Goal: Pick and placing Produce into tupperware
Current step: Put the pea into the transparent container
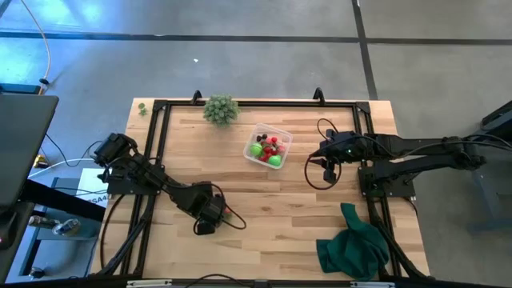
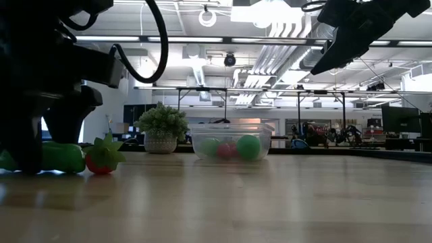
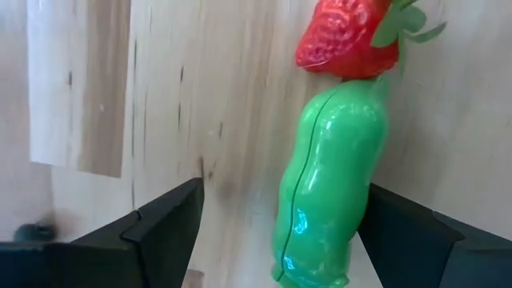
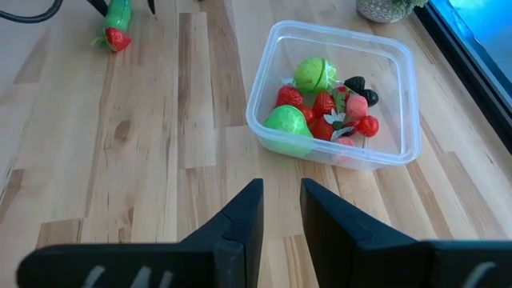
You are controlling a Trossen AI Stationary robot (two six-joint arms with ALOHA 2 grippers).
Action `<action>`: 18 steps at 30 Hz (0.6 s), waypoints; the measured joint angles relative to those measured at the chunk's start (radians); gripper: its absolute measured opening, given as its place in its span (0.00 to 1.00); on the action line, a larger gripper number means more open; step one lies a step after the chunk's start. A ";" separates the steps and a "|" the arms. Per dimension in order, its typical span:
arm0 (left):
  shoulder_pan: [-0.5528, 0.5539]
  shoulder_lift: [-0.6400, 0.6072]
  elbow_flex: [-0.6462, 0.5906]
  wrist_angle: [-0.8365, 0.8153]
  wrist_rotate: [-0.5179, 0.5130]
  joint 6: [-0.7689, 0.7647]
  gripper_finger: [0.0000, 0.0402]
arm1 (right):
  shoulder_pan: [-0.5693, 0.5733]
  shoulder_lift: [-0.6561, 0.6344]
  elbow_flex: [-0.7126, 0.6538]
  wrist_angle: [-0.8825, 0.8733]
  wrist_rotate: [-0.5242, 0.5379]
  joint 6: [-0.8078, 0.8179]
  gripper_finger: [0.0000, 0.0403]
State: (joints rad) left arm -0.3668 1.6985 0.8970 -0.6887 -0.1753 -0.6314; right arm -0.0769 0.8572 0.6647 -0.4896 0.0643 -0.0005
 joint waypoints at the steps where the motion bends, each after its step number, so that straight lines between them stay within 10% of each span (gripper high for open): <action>1: 0.000 0.000 0.000 0.001 -0.005 0.016 0.74 | 0.000 0.000 0.000 0.000 0.000 0.000 0.19; 18: 0.002 0.000 -0.002 0.064 0.031 0.390 0.74 | 0.000 0.000 0.000 0.000 0.002 0.000 0.19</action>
State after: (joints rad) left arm -0.3650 1.6989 0.8951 -0.6249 -0.1442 -0.2412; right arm -0.0769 0.8574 0.6647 -0.4892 0.0666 -0.0002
